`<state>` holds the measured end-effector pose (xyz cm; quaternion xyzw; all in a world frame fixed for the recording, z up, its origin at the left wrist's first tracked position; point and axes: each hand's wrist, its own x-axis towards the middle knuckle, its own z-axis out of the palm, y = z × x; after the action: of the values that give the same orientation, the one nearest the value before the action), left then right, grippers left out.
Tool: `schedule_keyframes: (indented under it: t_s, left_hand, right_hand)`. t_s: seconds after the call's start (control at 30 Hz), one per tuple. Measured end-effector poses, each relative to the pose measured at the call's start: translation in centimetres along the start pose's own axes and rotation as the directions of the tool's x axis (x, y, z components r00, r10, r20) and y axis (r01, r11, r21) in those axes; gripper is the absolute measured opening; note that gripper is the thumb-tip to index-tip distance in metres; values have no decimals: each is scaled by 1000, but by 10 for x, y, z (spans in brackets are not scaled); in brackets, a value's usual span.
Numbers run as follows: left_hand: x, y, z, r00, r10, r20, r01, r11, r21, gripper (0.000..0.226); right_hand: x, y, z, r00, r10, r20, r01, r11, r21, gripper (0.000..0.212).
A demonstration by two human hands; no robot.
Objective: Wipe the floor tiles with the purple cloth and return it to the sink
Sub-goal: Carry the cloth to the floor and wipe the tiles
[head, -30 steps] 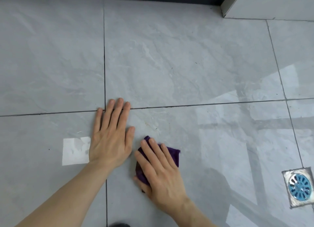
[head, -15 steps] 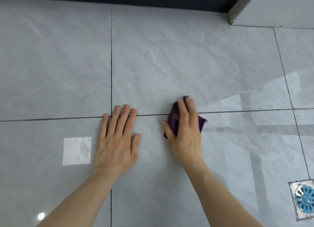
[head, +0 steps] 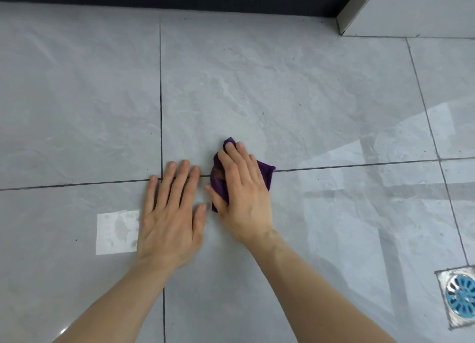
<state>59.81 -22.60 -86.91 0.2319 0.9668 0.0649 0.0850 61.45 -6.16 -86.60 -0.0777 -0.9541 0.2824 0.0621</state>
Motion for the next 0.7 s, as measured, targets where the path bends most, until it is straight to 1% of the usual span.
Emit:
schedule_keyframes:
  t_s: [0.1, 0.23, 0.4, 0.47, 0.57, 0.6, 0.63, 0.7]
  left_hand:
    - [0, -1, 0, 1000, 14, -1, -14, 1000, 2, 66]
    - [0, 1, -1, 1000, 11, -19, -11, 1000, -15, 68]
    - [0, 1, -2, 1000, 10, -13, -10, 1000, -22, 70]
    - [0, 0, -3, 1000, 13, -4, -14, 999, -36, 70]
    - [0, -1, -5, 999, 19, 29, -17, 998, -54, 72]
    - [0, -2, -5, 999, 22, 41, -20, 998, -67, 73]
    - [0, -2, -6, 998, 27, 50, -22, 996, -91, 73]
    - [0, -4, -10, 999, 27, 45, -17, 981, -196, 72]
  right_hand:
    - [-23, -5, 2, 996, -77, 55, 76, 997, 17, 58]
    - [-54, 5, -6, 977, -193, 87, 191, 981, 28, 50]
    - [-54, 11, -20, 947, -241, 211, 243, 970, 16, 65]
    - [-56, 11, -27, 948, -213, 236, 214, 977, 23, 75]
    - [-62, 17, -37, 985, -60, 162, 68, 997, -44, 97]
    - [-65, 19, -40, 990, -15, 143, 23, 998, -54, 100]
    - [-67, 21, -43, 990, 5, 143, 3, 999, -53, 100]
    - [-69, 23, -49, 986, -5, 169, 12, 999, -43, 95]
